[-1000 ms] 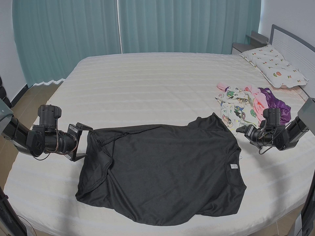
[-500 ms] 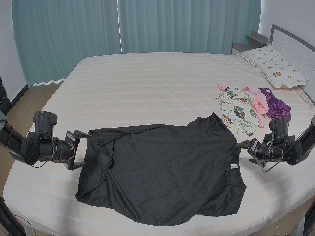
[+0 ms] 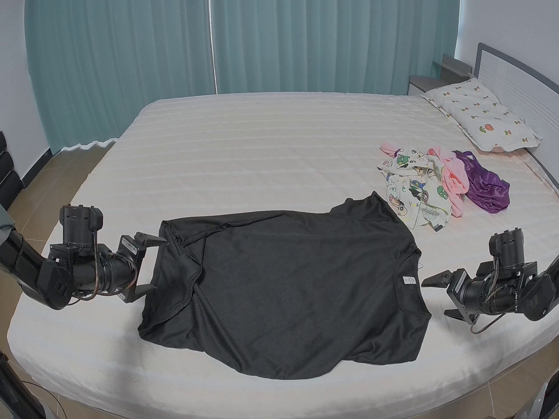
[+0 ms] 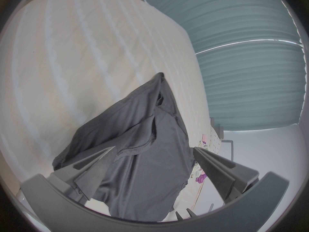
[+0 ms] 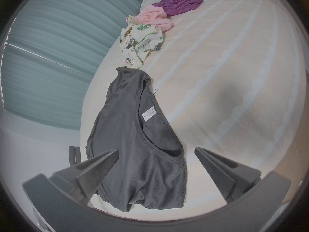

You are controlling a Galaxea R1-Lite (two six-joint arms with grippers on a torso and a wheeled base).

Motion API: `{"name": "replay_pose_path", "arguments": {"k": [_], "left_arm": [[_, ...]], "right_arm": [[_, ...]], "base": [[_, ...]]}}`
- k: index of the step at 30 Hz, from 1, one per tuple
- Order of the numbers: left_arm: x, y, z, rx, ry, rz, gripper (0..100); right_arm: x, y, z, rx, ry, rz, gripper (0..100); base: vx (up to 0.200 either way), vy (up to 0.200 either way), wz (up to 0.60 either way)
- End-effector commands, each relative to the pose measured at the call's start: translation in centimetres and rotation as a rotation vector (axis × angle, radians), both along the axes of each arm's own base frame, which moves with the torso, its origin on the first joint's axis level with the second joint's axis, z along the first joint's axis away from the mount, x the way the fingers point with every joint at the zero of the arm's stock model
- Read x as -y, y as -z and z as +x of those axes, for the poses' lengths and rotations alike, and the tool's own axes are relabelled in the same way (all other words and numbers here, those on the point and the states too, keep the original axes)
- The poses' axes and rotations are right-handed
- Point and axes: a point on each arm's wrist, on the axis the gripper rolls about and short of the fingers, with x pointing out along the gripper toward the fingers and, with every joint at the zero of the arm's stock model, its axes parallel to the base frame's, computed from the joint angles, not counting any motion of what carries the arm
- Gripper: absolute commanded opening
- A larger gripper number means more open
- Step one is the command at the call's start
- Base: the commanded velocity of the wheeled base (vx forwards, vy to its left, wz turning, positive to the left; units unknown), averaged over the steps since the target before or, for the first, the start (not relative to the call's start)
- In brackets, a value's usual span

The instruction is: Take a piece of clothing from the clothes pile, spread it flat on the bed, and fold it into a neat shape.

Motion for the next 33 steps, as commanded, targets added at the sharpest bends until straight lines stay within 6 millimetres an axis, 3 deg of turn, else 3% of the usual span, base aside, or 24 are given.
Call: {"name": "replay_pose_path", "arguments": {"k": [1, 4, 6, 10, 12, 19, 27, 33], "left_arm": [[1.7, -0.5, 2.4, 0.053, 0.001, 0.042, 100], [2.2, -0.7, 3.9, 0.084, -0.008, 0.077, 100], [3.4, 0.1, 6.0, 0.097, 0.029, 0.147, 100], [4.4, 1.3, 8.0, 0.085, 0.037, 0.232, 100], [4.9, 1.6, 10.5, 0.089, -0.006, 0.271, 100], [5.7, 2.5, 13.6, 0.076, -0.031, 0.305, 100], [5.5, 3.9, 14.8, 0.074, -0.041, 0.411, 100], [5.3, 3.7, 14.9, 0.079, -0.058, 0.423, 100]], "right_arm": [[-0.1, -0.6, -0.4, 0.017, 0.009, 0.016, 100], [-0.1, -0.5, -0.4, 0.011, 0.011, 0.017, 100], [-0.1, -0.3, -0.7, 0.003, 0.010, 0.018, 100], [-0.3, -0.1, -1.0, 0.008, -0.002, 0.017, 100], [-0.4, 0.2, -1.2, 0.032, -0.007, 0.017, 100], [-0.7, 0.4, -1.4, 0.050, -0.023, 0.021, 100], [-0.8, 0.5, -1.4, 0.044, -0.024, 0.020, 100], [-0.8, 0.8, -1.4, 0.031, -0.024, 0.018, 100]], "base": [[0.000, 0.000, 0.00], [0.000, 0.000, 0.00], [0.000, 0.000, 0.00], [0.000, 0.000, 0.00], [0.000, 0.000, 0.00], [0.000, 0.000, 0.00], [0.000, 0.000, 0.00], [0.000, 0.000, 0.00]]}}
